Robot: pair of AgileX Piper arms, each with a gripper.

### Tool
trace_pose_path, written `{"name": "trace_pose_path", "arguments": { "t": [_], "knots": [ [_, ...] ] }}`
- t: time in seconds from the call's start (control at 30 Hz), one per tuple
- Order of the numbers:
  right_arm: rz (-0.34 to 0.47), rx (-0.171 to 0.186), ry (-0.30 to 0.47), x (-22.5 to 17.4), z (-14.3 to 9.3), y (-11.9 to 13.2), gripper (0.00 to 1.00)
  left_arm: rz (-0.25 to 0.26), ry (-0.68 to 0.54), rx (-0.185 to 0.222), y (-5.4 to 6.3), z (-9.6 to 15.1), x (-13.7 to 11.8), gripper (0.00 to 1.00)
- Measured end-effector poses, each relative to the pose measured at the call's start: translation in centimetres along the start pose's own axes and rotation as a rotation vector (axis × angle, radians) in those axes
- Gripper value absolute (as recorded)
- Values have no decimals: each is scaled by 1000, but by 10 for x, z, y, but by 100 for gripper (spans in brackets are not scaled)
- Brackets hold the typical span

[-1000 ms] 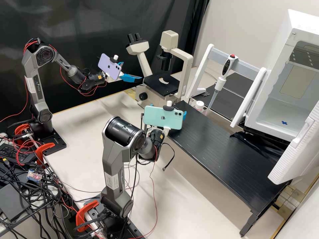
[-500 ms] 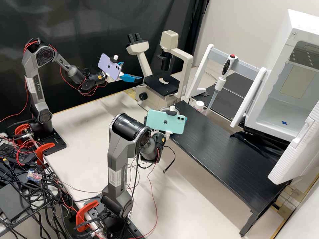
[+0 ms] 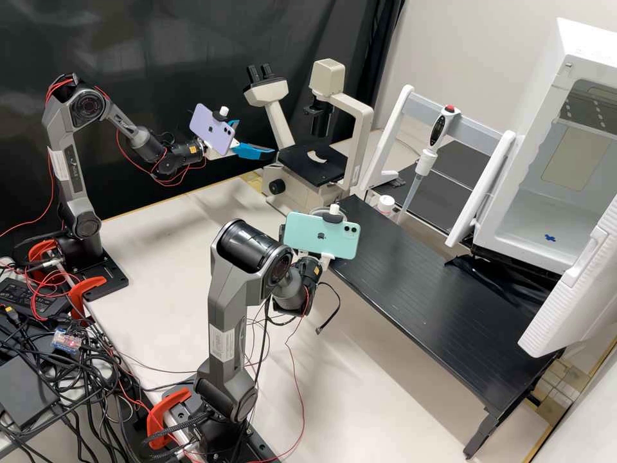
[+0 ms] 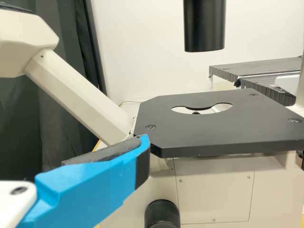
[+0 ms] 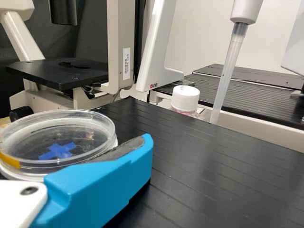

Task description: Move the petri dish to the incubator

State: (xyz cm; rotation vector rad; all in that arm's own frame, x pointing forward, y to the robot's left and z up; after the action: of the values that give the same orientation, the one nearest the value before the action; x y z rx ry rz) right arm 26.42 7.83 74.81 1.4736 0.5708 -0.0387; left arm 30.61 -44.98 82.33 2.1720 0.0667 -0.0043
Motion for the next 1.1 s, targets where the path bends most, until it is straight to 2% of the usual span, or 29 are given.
{"name": "trace_pose_path", "arguments": {
  "t": [0.73, 1.1],
  "knots": [
    [5, 23, 2, 2, 0, 3, 0, 0, 0, 0, 0, 0, 0, 100],
    [5, 23, 2, 2, 0, 3, 0, 0, 0, 0, 0, 0, 0, 100]
  ]
}}
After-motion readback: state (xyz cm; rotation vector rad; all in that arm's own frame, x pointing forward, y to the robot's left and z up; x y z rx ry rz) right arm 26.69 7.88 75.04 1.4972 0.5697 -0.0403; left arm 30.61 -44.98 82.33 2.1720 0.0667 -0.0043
